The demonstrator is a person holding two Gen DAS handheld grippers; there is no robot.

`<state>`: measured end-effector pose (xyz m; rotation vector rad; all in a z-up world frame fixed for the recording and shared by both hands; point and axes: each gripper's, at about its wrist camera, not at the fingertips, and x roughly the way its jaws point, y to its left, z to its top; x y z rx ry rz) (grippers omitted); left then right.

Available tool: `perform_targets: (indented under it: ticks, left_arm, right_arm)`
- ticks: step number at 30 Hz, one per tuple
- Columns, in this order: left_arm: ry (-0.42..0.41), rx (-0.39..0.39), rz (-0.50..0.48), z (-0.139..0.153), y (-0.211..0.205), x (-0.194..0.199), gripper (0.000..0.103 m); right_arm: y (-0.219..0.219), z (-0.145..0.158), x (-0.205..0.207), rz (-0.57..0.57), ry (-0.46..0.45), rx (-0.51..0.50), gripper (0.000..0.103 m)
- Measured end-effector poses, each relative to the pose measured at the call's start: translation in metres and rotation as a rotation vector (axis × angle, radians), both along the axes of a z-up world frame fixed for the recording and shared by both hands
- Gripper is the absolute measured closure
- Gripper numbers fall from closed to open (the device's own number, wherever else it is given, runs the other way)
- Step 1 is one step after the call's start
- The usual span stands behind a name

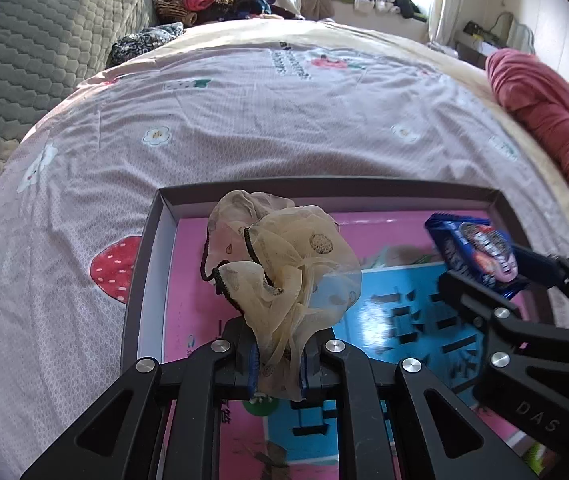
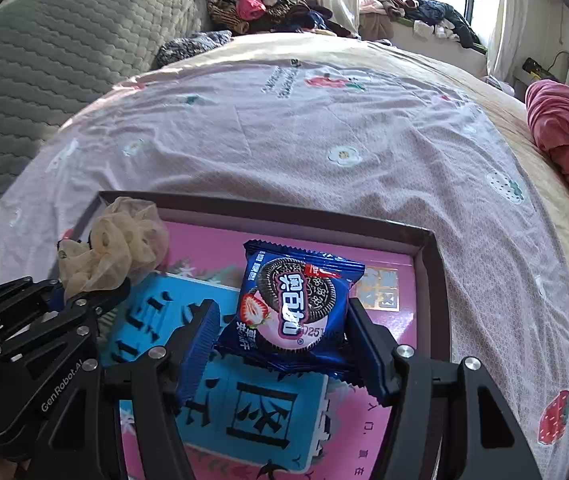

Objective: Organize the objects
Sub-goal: 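Lower both items onto the book in the tray and open both tools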

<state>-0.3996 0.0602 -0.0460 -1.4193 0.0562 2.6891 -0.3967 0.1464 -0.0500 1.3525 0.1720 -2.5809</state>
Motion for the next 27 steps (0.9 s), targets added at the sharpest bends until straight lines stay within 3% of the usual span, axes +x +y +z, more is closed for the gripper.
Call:
perform_targets:
  ticks: [9,16,19,22,27]
  left_arm:
    - [-0.026,-0.007,0.003,-0.01,0.0,-0.007,0.087]
    - [-0.032,-0.017,0.014,-0.01,-0.001,-0.006,0.077]
    - [-0.036,-0.018,0.017,-0.01,-0.002,-0.005,0.068]
    - [-0.039,-0.01,0.011,-0.01,-0.004,-0.003,0.053]
    - [-0.037,-0.021,0.007,-0.007,-0.003,0.002,0.038]
  right_arm:
    - [0.001,-0.011,-0.006,-0.005,-0.028,0.007,0.039]
    - [0.003,-0.019,-0.007,-0.011,-0.061,0.009,0.037]
    - [0.002,-0.019,-0.006,-0.01,-0.062,0.018,0.037]
    - [0.002,-0.019,-0.005,-0.009,-0.067,0.017,0.036]
    - [0.007,-0.013,-0.002,-0.026,-0.062,0.01,0.022]
